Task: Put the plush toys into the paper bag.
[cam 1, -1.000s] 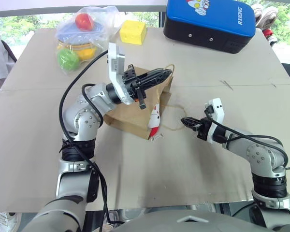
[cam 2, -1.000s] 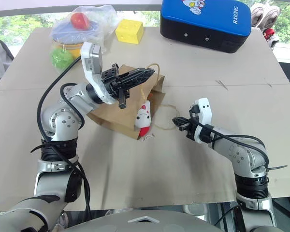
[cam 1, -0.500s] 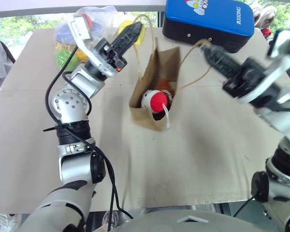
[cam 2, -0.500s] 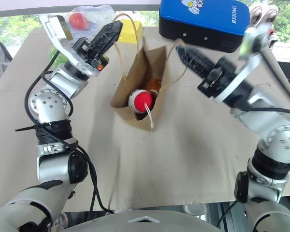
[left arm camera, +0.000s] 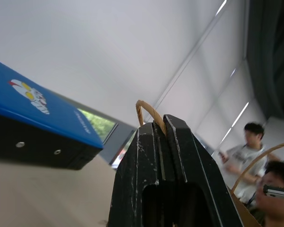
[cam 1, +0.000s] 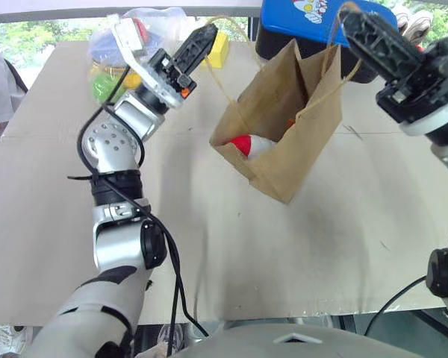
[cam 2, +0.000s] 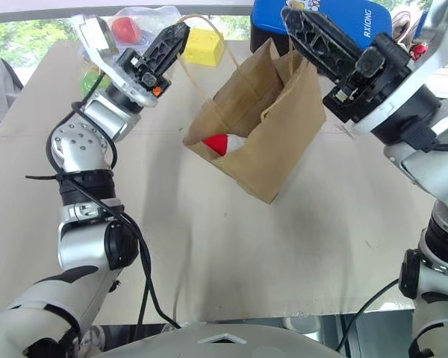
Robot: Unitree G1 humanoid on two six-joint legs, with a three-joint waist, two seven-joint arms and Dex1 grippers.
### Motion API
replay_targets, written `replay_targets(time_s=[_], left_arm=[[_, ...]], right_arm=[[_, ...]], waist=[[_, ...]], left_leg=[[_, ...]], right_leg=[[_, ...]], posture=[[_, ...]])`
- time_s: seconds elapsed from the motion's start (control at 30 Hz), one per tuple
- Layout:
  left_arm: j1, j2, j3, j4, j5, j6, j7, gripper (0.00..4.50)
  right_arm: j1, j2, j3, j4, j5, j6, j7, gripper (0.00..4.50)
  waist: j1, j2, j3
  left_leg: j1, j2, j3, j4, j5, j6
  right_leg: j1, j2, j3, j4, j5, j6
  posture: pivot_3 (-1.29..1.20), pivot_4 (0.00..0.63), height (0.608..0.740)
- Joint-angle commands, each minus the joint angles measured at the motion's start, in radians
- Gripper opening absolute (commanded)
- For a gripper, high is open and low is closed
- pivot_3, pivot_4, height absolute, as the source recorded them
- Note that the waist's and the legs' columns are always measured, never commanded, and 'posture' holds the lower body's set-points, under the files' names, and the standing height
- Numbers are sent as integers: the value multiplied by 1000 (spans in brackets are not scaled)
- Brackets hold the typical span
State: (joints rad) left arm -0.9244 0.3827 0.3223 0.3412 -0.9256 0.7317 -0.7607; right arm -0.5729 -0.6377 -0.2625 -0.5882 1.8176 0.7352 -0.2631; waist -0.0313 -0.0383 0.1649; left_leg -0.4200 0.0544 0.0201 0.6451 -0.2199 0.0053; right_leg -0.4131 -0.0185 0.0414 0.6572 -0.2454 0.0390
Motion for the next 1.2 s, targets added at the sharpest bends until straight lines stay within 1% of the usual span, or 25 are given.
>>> replay_targets(time_s=[0.03, 0.13, 0.2, 0.3, 0.37, 0.43, 0.53, 0.57, 0.6, 0.63, 0.7, 0.73, 0.77, 0.83, 0.87, 0.9, 0.93, 0.97, 1.0, 1.03, 1.07, 1.1, 1.13, 1.17, 1.2], left_arm=[[-84, 17, 25, 49, -14, 18, -16, 0], [-124, 34, 22, 138, 17, 5, -49, 0], [-129, 45, -13, 193, 68, -12, -84, 0], [-132, 51, -108, 249, 177, -45, -146, 0], [-149, 30, -142, 281, 222, -81, -182, 0], [-167, -1, -154, 305, 248, -114, -194, 0], [-160, -31, -181, 305, 286, -149, -230, 0], [-141, -26, -203, 280, 306, -168, -268, 0], [-126, -20, -205, 257, 302, -162, -297, 0], [-110, -4, -205, 238, 308, -159, -309, 756], [-76, 34, -185, 202, 301, -141, -324, 1452], [-53, 57, -171, 166, 284, -118, -334, 1914], [-30, 77, -162, 132, 272, -98, -340, 2495], [34, 131, -153, 37, 238, -45, -379, 3330], [58, 151, -145, 0, 220, -15, -388, 3953], [91, 177, -148, -48, 208, 9, -409, 4315], [127, 200, -155, -93, 204, 20, -427, 4428], [158, 215, -164, -131, 203, 24, -442, 4428], [189, 227, -181, -168, 212, 14, -458, 4500], [214, 229, -198, -197, 224, -4, -468, 4500], [233, 229, -211, -220, 232, -16, -473, 4500], [254, 226, -233, -253, 246, -35, -476, 4500], [269, 222, -250, -276, 259, -49, -476, 4500], [284, 213, -269, -292, 271, -68, -475, 4500], [294, 207, -282, -299, 282, -84, -475, 4500]], right_arm=[[-62, 0, -17, -56, 61, -90, -24, 16], [-22, -20, -11, -47, 47, -94, -31, 16], [30, -36, 19, -45, 8, -79, -35, 16], [94, -47, 55, -54, -69, -66, -10, 16], [137, -42, 68, -35, -151, -70, 1, 16], [168, -40, 74, -5, -206, -72, -23, 16], [221, -58, 47, 3, -307, -78, -1, 16], [248, -75, 33, -13, -327, -71, 22, 530], [273, -89, 13, -33, -326, -68, 42, 803], [306, -130, -11, -66, -346, -54, 93, 1319], [361, -189, -83, -102, -326, -43, 178, 2222], [392, -221, -135, -106, -314, -35, 233, 2268], [423, -250, -183, -105, -313, -29, 284, 2268], [496, -318, -281, -103, -326, 3, 399, 2268], [527, -342, -316, -103, -332, 16, 442, 2268], [563, -363, -355, -98, -335, 33, 487, 2268], [598, -378, -385, -96, -349, 47, 533, 2268], [628, -388, -404, -94, -363, 59, 573, 2268], [652, -395, -404, -95, -395, 64, 605, 1879], [666, -397, -384, -93, -430, 62, 620, 1768], [671, -395, -355, -94, -460, 58, 630, 1501], [669, -392, -303, -102, -517, 45, 650, 1117], [660, -388, -248, -107, -574, 32, 663, 592], [643, -380, -178, -108, -640, 18, 676, 261], [617, -368, -110, -110, -697, 5, 686, 78]], waist=[[-2, 1, 1], [-1, 0, 0], [-1, 0, 0], [1, 0, 0], [6, 0, 0], [15, 0, 0], [22, 0, 0], [24, 0, 0], [23, 0, 0], [22, 0, 0], [17, 1, 1], [12, 1, 1], [10, 1, 1], [10, 1, 1], [10, 1, 1], [13, 1, 1], [15, 1, 1], [17, 1, 1], [17, 1, 1], [21, 1, 0], [22, 1, 0], [23, 1, 0], [23, 0, 0], [22, 0, 0], [21, 0, 0]], left_leg=[[-1, 0, 0, 0, 0, 0], [-5, 1, -1, 3, 0, 0], [-5, 1, -2, 2, 0, 0], [-6, 0, -1, 3, 0, 0], [-6, 0, -2, 3, 0, 0], [-9, 0, -2, 4, 0, 0], [-10, 0, -2, 4, 0, 0], [-10, 0, -2, 4, 0, 0], [-11, 0, -2, 4, 0, 0], [-11, 0, -2, 4, 0, 0], [-11, 0, -1, 4, 0, 0], [-11, 0, -1, 4, 0, 0], [-10, 1, -1, 4, 0, 0], [-9, 2, -2, 4, 0, 0], [-8, 2, -2, 4, 0, 0], [-7, 2, -2, 4, 0, 0], [-7, 2, -2, 4, 0, 0], [-7, 1, -2, 4, 0, 0], [-6, 1, -2, 5, 0, 0], [-6, 1, -2, 5, 0, 0], [-5, 1, -2, 5, 0, 0], [-4, 0, -1, 5, 0, 0], [-4, 0, -1, 6, 0, 0], [-3, 0, -1, 6, 0, 0], [-3, 0, -1, 6, 0, 0]], right_leg=[[-1, 0, 0, 0, 0, 0], [-4, 1, -1, 1, 0, 0], [-4, 1, -2, 0, 0, 0], [-4, 0, -1, 0, 0, 0], [-4, 0, -2, 0, 0, 0], [-6, 0, -2, 0, 0, 0], [-7, 0, -2, 0, 0, 0], [-7, 0, -2, 0, 0, 0], [-7, 0, -2, 0, 0, 0], [-8, 0, -2, -1, 0, 0], [-8, 0, -1, -1, 0, 0], [-8, 0, -1, 0, 0, 0], [-8, 1, -1, 0, 0, 0], [-8, 2, -1, 1, 0, 0], [-7, 2, -1, 2, 0, 0], [-7, 2, -1, 2, 0, 0], [-6, 1, -1, 2, 0, 0], [-6, 1, -1, 2, 0, 0], [-5, 1, -1, 1, 0, 0], [-5, 1, -1, 1, 0, 0], [-2, 0, -2, 0, 0, 1], [-1, -1, -1, 0, 0, 1], [-1, -1, -1, 0, 0, 1], [-1, -1, -1, 0, 0, 1], [0, -1, -1, 0, 0, 1]], posture=[[0, 150, 740], [0, 150, 740], [0, 150, 740], [0, 150, 740], [0, 150, 740], [0, 150, 740], [0, 150, 740], [0, 150, 740], [0, 150, 740], [0, 150, 740], [0, 150, 740], [0, 150, 740], [0, 150, 740], [0, 150, 740], [0, 150, 740], [0, 150, 740], [0, 150, 740], [0, 150, 740], [0, 150, 740], [0, 150, 740], [0, 150, 740], [0, 150, 740], [0, 150, 740], [0, 150, 740], [0, 150, 740]])
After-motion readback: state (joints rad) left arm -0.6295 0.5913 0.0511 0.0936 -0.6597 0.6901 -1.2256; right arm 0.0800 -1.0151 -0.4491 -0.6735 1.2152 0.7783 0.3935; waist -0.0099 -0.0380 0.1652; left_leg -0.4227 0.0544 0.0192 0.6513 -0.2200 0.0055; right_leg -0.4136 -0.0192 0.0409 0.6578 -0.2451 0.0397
